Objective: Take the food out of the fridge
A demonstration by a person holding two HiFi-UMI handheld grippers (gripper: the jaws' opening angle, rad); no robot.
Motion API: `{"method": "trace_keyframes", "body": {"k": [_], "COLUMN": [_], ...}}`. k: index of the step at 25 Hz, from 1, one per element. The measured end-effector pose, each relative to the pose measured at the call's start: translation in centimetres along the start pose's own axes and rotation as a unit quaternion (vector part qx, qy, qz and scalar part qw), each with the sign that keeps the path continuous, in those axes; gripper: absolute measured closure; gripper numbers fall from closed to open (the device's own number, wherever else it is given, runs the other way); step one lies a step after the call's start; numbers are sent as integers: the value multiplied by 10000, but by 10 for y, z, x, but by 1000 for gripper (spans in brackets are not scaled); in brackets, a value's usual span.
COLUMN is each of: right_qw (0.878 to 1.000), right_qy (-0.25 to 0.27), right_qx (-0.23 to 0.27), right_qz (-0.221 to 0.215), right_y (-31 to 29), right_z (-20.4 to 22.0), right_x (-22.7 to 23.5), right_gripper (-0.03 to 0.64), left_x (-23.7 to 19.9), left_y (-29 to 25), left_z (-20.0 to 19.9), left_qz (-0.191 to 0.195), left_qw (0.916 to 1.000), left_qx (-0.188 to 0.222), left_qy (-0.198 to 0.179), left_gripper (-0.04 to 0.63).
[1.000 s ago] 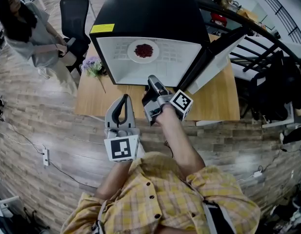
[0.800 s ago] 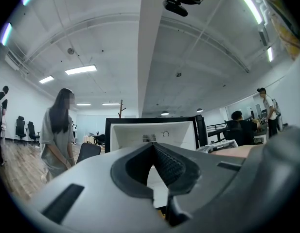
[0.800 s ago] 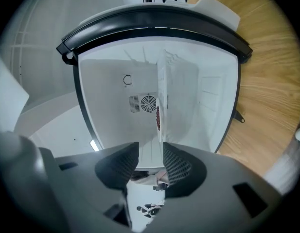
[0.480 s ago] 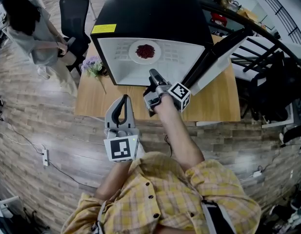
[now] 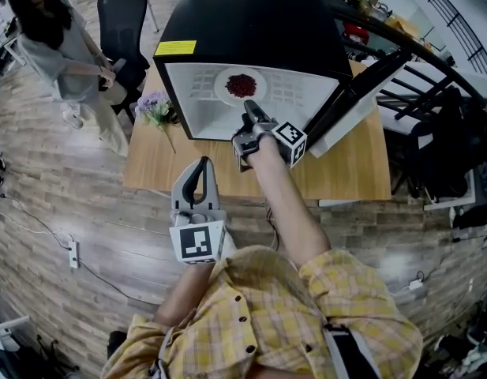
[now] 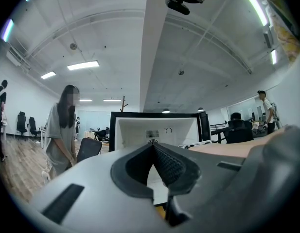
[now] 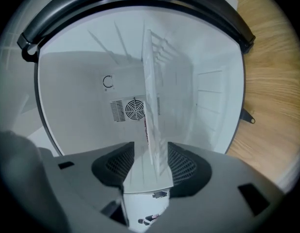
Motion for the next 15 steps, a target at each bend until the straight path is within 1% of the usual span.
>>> {"method": "trace_keyframes", "body": {"k": [4,8,11,15], "right_qw": [10000,9999,9998,9997], "right_qy": [-31,-49,-88,-129], "right_qx": [34,80,88,140], "right_qz": [75,116,149,164], "right_y": [-13,-21,-26,-27], "right_z": [-2,-3,-5,-11], "right_x": [1,3,5,4], "right_gripper": [419,461,471,506], "left_x": [-8,-12,-13,-11], "left_y": [-1,-2,-3,-7], "left_z": [0,0,3,9], "left_qz": [-40,-70,-75,50], "left_qw": [10000,10000,9999,9997], "left_qx": [22,-18,-77,-186], "left_qy": [-83,-34,35,148], "left_gripper": [588,588,588,588]}}
Point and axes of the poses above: the fingertips, and each gripper's own axes: y backward along the fingers, x to its right, z out of its underside, the point moved 6 cm from there along y, backward along the fingers, and after that the axes turned 11 degrees about -x, right-handed, at the moved point
